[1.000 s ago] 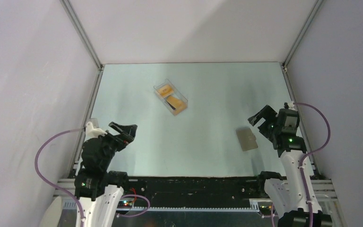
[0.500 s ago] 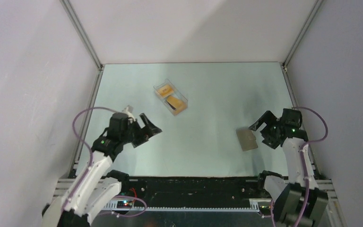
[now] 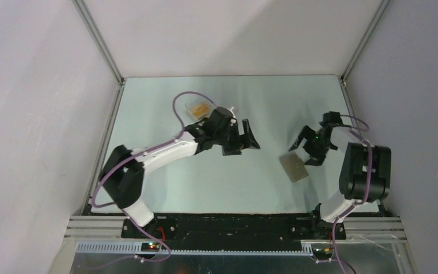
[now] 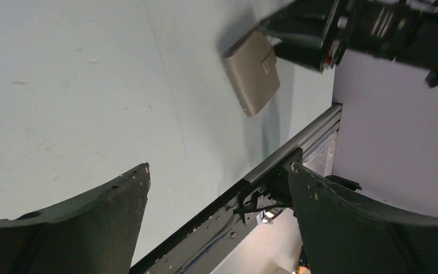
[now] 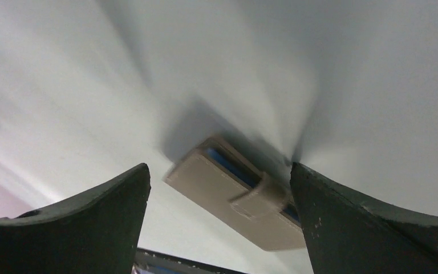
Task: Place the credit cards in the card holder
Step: Move the card holder to the center of the board, then open the card holder at the center of the board.
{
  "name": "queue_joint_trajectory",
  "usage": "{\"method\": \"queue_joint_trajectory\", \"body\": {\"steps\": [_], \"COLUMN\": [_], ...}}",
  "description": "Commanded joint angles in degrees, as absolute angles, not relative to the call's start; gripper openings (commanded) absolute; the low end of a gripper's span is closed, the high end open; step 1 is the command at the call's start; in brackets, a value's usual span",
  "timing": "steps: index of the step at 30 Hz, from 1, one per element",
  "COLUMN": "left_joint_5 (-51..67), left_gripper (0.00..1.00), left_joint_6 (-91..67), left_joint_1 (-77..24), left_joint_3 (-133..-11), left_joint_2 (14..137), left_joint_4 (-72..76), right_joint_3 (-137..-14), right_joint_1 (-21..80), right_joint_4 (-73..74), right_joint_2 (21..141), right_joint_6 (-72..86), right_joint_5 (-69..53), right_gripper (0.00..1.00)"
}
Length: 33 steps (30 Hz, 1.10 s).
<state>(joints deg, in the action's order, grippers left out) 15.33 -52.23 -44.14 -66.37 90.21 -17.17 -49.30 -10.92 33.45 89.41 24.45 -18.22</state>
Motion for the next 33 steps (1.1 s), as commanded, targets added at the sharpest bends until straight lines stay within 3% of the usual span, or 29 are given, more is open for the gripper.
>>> {"method": "queue_joint_trajectory", "body": {"steps": [1,4,11,15,23,28,33], "left_joint_5": [17.68,17.39,17.51,18.52,22.22,23.69,24.65], "left_gripper": [0.94,0.91,0.87,0.86,0.83,0.76,0.64], "left_joint_6": [-56.83,-58.09,-63.96,-64.24,-65.02,-68.21,-68.15], "left_joint_1": [-46.12,-46.07,-46.48,-48.1,-52.52,-53.64,-53.85], "left_joint_3": [-69.56,-68.54,-61.14,-58.51,-61.51,-63.58,-68.31], "left_joint_2": [97.04,98.76,100.02,101.12,107.65,112.4,117.8], "left_joint_4": [-12.7,-11.94,-8.8,-4.91,0.53,3.42,4.04], "right_joint_3": [-54.87,-55.68,-54.42,-53.12,-43.83,-38.69,-36.84], "right_joint_1": [-1.93,5.59,9.43,6.55,-6.4,-7.02,-5.01], "right_joint_4": [35.08,35.01,33.51,38.33,39.16,37.38,33.28], "right_joint_2": [98.23,99.32,93.89,88.41,70.91,75.04,82.54], "right_joint_6": [20.34,22.72,27.71,26.52,25.87,26.32,25.73], "right_joint_5": [-24.87,-28.11,-33.86,-26.86,-25.66,-32.33,-41.53], "right_gripper": [0.96,0.96,0.96,0.97,0.97,0.94,0.7]}}
